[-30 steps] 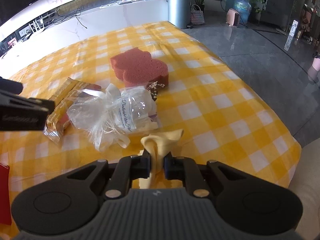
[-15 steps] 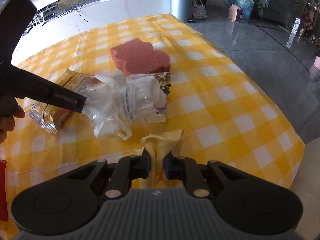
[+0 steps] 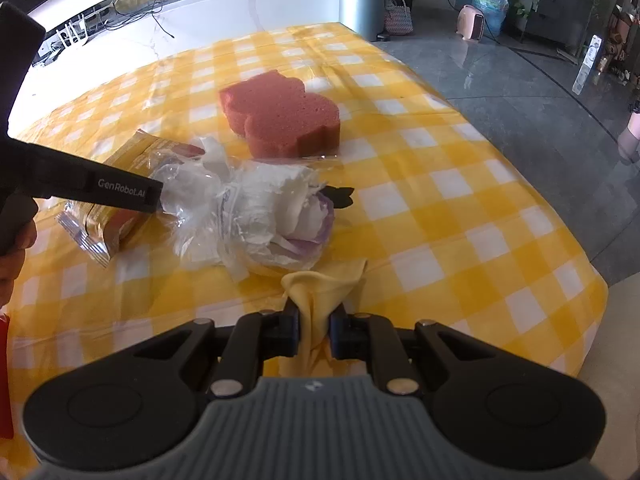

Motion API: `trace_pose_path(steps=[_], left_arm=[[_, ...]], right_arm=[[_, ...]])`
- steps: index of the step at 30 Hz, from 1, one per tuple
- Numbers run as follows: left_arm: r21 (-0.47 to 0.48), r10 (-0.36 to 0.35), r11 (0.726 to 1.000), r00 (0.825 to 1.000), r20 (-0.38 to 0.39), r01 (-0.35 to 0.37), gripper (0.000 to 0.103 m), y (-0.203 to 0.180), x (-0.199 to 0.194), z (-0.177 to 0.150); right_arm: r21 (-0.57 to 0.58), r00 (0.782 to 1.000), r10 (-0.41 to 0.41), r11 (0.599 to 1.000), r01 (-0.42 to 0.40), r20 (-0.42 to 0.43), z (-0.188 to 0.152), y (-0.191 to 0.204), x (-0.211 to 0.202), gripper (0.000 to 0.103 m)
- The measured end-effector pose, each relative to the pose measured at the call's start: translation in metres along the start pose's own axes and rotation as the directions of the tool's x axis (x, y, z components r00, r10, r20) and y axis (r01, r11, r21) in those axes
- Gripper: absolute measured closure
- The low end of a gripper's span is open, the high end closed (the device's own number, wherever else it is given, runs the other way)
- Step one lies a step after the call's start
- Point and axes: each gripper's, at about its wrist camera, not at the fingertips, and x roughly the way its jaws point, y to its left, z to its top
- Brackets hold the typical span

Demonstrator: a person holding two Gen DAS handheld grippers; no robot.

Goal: Organize soft objects
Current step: 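Grasp the yellow snack packet with the left tool and lift it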

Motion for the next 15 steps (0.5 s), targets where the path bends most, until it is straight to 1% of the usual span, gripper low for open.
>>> trace_pose_path(steps=[4, 7, 10, 15], left_arm=[[0.044, 0.041, 0.998, 0.999, 0.013, -0.041, 0.036, -0.013, -0.004, -0.001], [0.064, 0.055, 0.996, 0.998, 0.038, -0.057, 0.037, -0.016, -0.004, -0.005], [0.06, 0.058, 0.996, 0.997, 0.053, -0.061, 0.037, -0.016, -0.004, -0.008], [0.066, 0.068, 0.995, 0.997, 0.036, -0.071, 0.039, -0.02, -0.009, -0.01]], right_arm=[[-0.003, 1.0, 0.0, 1.0, 0.0, -0.002, 0.0, 0.0, 0.001, 0.091], [-0.006, 1.0, 0.009, 1.0, -0.009, 0.002, 0.0, 0.0, 0.0, 0.091], [0.0, 1.0, 0.021, 1.0, -0.021, 0.014, 0.0, -0.001, -0.003, 0.091], [0.064, 0.993, 0.078, 0.994, -0.083, 0.089, 0.001, -0.012, -0.019, 0.091]])
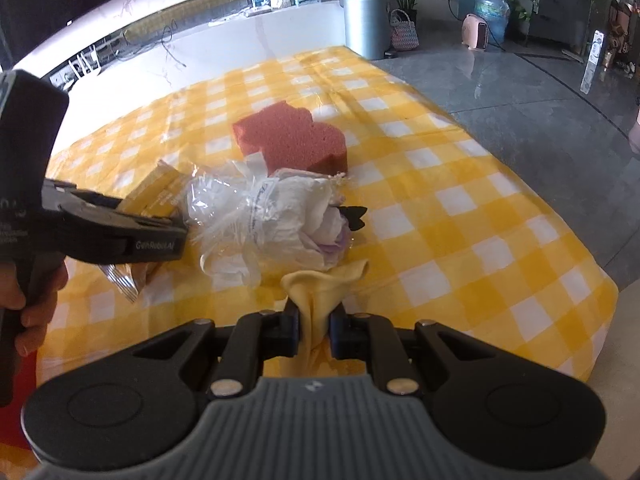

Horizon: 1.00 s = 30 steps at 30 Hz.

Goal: Organize soft objects
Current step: 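Grasp the yellow snack packet with the left tool and lift it, then carry the snack packet and yellow cloth with both tools over the white box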

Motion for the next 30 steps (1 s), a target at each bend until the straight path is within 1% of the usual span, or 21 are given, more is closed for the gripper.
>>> trace_pose_path(steps=[2, 5, 6, 8, 10, 11, 13, 15, 16, 19, 22, 24, 28, 30], left_arm=[[-0.002, 0.002, 1.0, 1.0, -0.013, -0.002, 0.039, -0.002, -0.002, -0.001], [-0.012, -0.001, 1.0, 0.999, -0.038, 0.001, 0.04, -0.004, -0.007, -0.006], [-0.018, -0.007, 1.0, 0.999, -0.049, 0.006, 0.04, -0.004, -0.01, -0.009], [-0.028, -0.013, 1.0, 0.998, -0.06, 0.012, 0.04, -0.005, -0.015, -0.015], [-0.041, -0.012, 0.999, 0.997, -0.078, 0.008, 0.04, -0.005, -0.02, -0.022], [-0.054, -0.018, 0.998, 0.996, -0.093, 0.013, 0.04, -0.006, -0.023, -0.025], [-0.064, -0.053, 0.997, 0.992, -0.114, 0.046, 0.04, -0.008, -0.032, -0.033], [-0.057, -0.103, 0.994, 0.988, -0.111, 0.097, 0.041, -0.01, -0.043, -0.041], [-0.063, -0.114, 0.992, 0.988, -0.107, 0.108, 0.041, -0.011, -0.048, -0.043], [-0.087, -0.124, 0.99, 0.986, -0.112, 0.115, 0.041, -0.013, -0.062, -0.05], [-0.049, -0.148, 0.988, 0.98, -0.131, 0.143, 0.041, -0.017, -0.076, -0.057], [-0.033, -0.149, 0.989, 0.98, -0.133, 0.146, 0.041, -0.018, -0.085, -0.062], [-0.011, -0.152, 0.988, 0.981, -0.122, 0.152, 0.041, -0.02, -0.099, -0.072], [-0.017, -0.159, 0.987, 0.981, -0.107, 0.158, 0.041, -0.019, -0.105, -0.077]], right_arm=[[0.046, 1.0, 0.005, 0.999, -0.006, 0.031, 0.002, -0.006, -0.007, 0.091], [0.077, 0.998, 0.016, 0.997, -0.02, 0.056, 0.005, -0.012, -0.011, 0.091], [0.086, 0.998, 0.02, 0.996, -0.026, 0.059, 0.005, -0.012, -0.012, 0.091], [0.068, 0.999, 0.025, 0.997, -0.028, 0.046, 0.005, -0.01, -0.012, 0.091], [0.042, 0.999, 0.009, 0.999, -0.01, 0.035, 0.004, -0.006, -0.012, 0.091], [0.047, 0.999, 0.001, 0.999, -0.002, 0.038, 0.003, -0.008, -0.012, 0.091], [0.075, 0.999, 0.002, 0.997, -0.005, 0.044, 0.003, -0.013, -0.013, 0.091], [0.082, 0.999, 0.001, 0.997, -0.004, 0.041, 0.002, -0.016, -0.013, 0.091], [0.082, 0.999, -0.005, 0.997, 0.002, 0.038, 0.001, -0.017, -0.013, 0.091], [0.077, 0.999, -0.022, 0.997, 0.019, 0.037, 0.001, -0.015, -0.015, 0.091], [0.049, 0.998, -0.002, 0.999, -0.001, 0.058, 0.002, -0.007, -0.021, 0.091], [0.038, 0.998, 0.017, 0.999, -0.019, 0.067, 0.004, -0.004, -0.022, 0.091], [0.018, 0.997, 0.027, 0.999, -0.028, 0.069, 0.006, 0.002, -0.023, 0.091], [0.008, 0.997, 0.025, 1.0, -0.025, 0.069, 0.007, 0.005, -0.024, 0.091]])
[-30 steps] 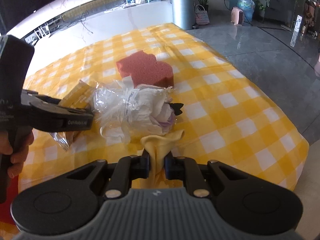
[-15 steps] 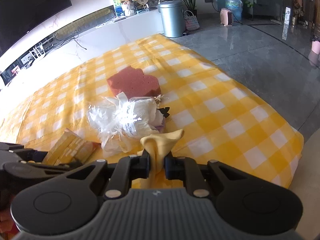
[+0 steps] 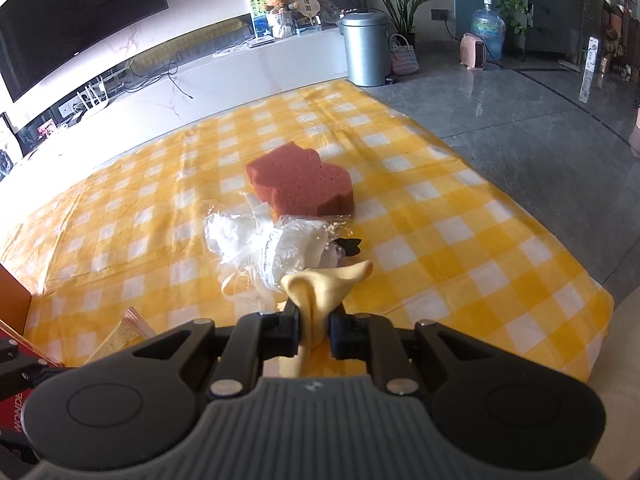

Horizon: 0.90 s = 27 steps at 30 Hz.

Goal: Organize soft objects
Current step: 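Carry the snack packet and yellow cloth with both tools over the white box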

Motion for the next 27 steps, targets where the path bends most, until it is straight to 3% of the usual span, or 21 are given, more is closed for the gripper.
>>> trace_pose_path(steps=[9, 16, 20, 27], left_arm=[[0.036, -0.046, 0.998, 0.998, 0.04, 0.044, 0.041, -0.005, -0.022, -0.01], [0.0, -0.079, 0.997, 0.989, 0.122, 0.079, 0.041, 0.005, -0.054, -0.011], [-0.045, -0.109, 0.992, 0.978, 0.176, 0.118, 0.041, 0.017, -0.074, -0.014], [-0.163, -0.099, 0.974, 0.945, 0.31, 0.156, 0.041, 0.042, -0.108, -0.017]], right_arm=[[-0.013, 0.999, -0.008, 1.0, 0.009, 0.036, 0.005, 0.003, -0.011, 0.091], [-0.018, 0.997, 0.006, 1.0, -0.005, 0.078, 0.011, 0.011, -0.022, 0.091], [-0.007, 0.993, 0.022, 1.0, -0.021, 0.114, 0.014, 0.018, -0.032, 0.091], [0.02, 0.978, 0.056, 0.998, -0.062, 0.199, 0.021, 0.025, -0.051, 0.091]])
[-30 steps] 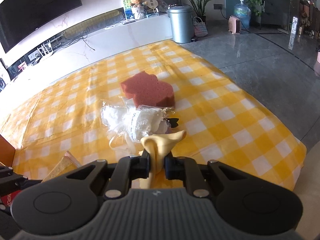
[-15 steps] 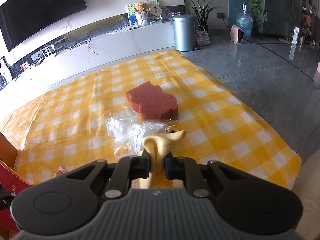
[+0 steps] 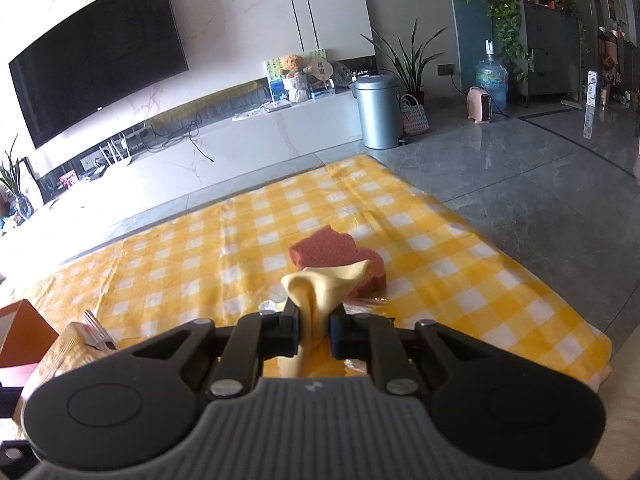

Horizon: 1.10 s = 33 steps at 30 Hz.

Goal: Organize soft objects
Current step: 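Carry the snack packet and yellow cloth with both tools over the white box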

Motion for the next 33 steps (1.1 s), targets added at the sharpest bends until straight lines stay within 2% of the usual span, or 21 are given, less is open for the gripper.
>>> trace_pose_path(steps=[3, 6, 8, 10, 13, 17, 20, 22, 26, 28, 31, 33], left_arm=[[0.01, 0.014, 1.0, 0.996, 0.087, -0.015, 0.041, 0.004, -0.026, 0.003], [-0.039, 0.013, 0.999, 0.991, 0.131, -0.008, 0.041, 0.016, -0.048, 0.004], [-0.076, 0.01, 0.997, 0.989, 0.147, 0.001, 0.041, 0.028, -0.06, 0.005], [-0.109, 0.037, 0.994, 0.985, 0.169, -0.019, 0.041, 0.043, -0.073, 0.003], [-0.15, 0.109, 0.985, 0.974, 0.199, -0.079, 0.041, 0.065, -0.09, -0.005], [-0.217, 0.237, 0.958, 0.946, 0.219, -0.19, 0.041, 0.101, -0.113, -0.017], [-0.273, 0.269, 0.941, 0.933, 0.24, -0.201, 0.041, 0.132, -0.138, -0.027], [-0.322, 0.306, 0.92, 0.921, 0.241, -0.221, 0.041, 0.155, -0.156, -0.034], [-0.405, 0.404, 0.867, 0.885, 0.233, -0.289, 0.041, 0.19, -0.18, -0.051], [-0.442, 0.411, 0.852, 0.883, 0.229, -0.282, 0.041, 0.203, -0.187, -0.062], [-0.477, 0.401, 0.84, 0.887, 0.228, -0.257, 0.041, 0.221, -0.192, -0.077], [-0.481, 0.408, 0.836, 0.886, 0.221, -0.265, 0.041, 0.228, -0.191, -0.083]], right_arm=[[0.022, 1.0, 0.015, 1.0, -0.016, 0.025, 0.003, 0.003, -0.005, 0.091], [0.037, 0.998, 0.036, 0.999, -0.038, 0.046, 0.005, 0.01, -0.011, 0.091], [0.038, 0.995, 0.08, 0.996, -0.082, 0.064, 0.008, 0.018, -0.017, 0.091], [0.034, 0.986, 0.144, 0.989, -0.147, 0.087, 0.011, 0.028, -0.024, 0.091], [0.025, 0.959, 0.259, 0.965, -0.263, 0.112, 0.013, 0.05, -0.034, 0.091], [-0.045, 0.935, 0.331, 0.944, -0.328, 0.124, 0.015, 0.09, -0.045, 0.091], [-0.109, 0.905, 0.414, 0.908, -0.404, 0.096, 0.014, 0.119, -0.049, 0.092], [-0.145, 0.898, 0.432, 0.897, -0.418, 0.081, 0.013, 0.136, -0.051, 0.092], [-0.198, 0.882, 0.466, 0.872, -0.447, 0.065, 0.01, 0.164, -0.059, 0.092], [-0.223, 0.865, 0.498, 0.852, -0.474, 0.061, 0.009, 0.176, -0.064, 0.092], [-0.267, 0.825, 0.563, 0.804, -0.532, 0.053, 0.006, 0.197, -0.075, 0.092], [-0.291, 0.807, 0.59, 0.779, -0.555, 0.04, 0.003, 0.21, -0.081, 0.092]])
